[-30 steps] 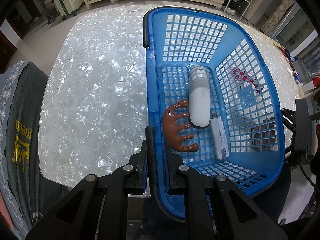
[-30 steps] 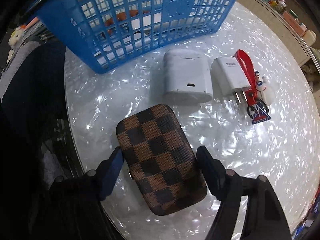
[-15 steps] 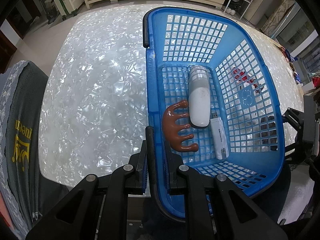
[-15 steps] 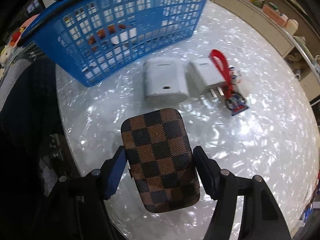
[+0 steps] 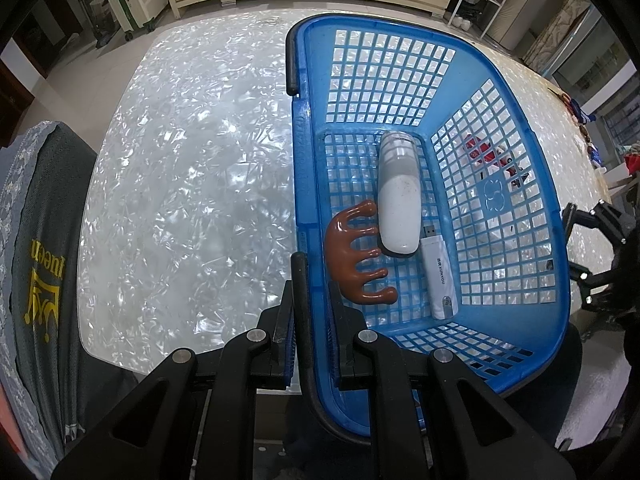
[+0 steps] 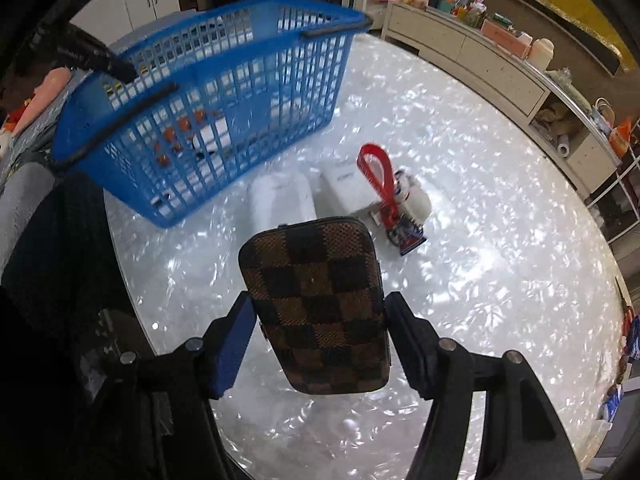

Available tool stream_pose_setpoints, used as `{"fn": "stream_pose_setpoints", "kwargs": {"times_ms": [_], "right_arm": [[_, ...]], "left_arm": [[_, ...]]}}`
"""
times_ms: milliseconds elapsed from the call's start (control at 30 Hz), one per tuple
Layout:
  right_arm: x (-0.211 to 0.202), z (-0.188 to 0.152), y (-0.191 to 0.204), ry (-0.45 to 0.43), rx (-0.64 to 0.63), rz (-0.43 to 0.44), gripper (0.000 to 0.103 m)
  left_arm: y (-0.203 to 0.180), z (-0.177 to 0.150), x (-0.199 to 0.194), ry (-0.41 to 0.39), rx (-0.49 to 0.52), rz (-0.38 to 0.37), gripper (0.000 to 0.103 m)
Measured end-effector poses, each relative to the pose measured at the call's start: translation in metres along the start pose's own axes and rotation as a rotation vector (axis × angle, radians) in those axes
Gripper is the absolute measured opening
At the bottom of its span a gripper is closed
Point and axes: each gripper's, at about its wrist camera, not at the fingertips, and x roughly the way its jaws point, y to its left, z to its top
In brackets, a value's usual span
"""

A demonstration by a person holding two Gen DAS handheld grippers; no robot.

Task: Organize rigid objects
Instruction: 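Close the right tool on the brown checkered case and lift it, then lower the checkered case into the basket and open the right tool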

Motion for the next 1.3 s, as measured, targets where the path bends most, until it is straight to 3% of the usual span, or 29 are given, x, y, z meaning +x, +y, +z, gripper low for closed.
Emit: {"fn": "stream_pose_setpoints", "kwargs": {"times_ms": [333,600,800,1300], "right_arm": [[-0.040,0.018,-0.010,-0.089,0.040,-0.026,0.063],[-0.068,0.057,-0.010,-0.130,0.032,-0.049,0.063],[-0.081,0.092,0.012,-0.165,-0.033,-0.043,0.063],[-0.050,0.158,0.056,-0.166,-0.158,-0.010,0.063]], "left_arm": [[0.000,0.000,0.000,-0.002,0.000,-0.001,0.014],[0.000,0.000,0.000,-0.005,0.000,-0.001,0.014],[-0.001,0.000,-0.001,-0.010,0.002,0.004,0.014],[0.000,-0.001,-0.001,-0.022,-0.008,0.001,0.014]]}}
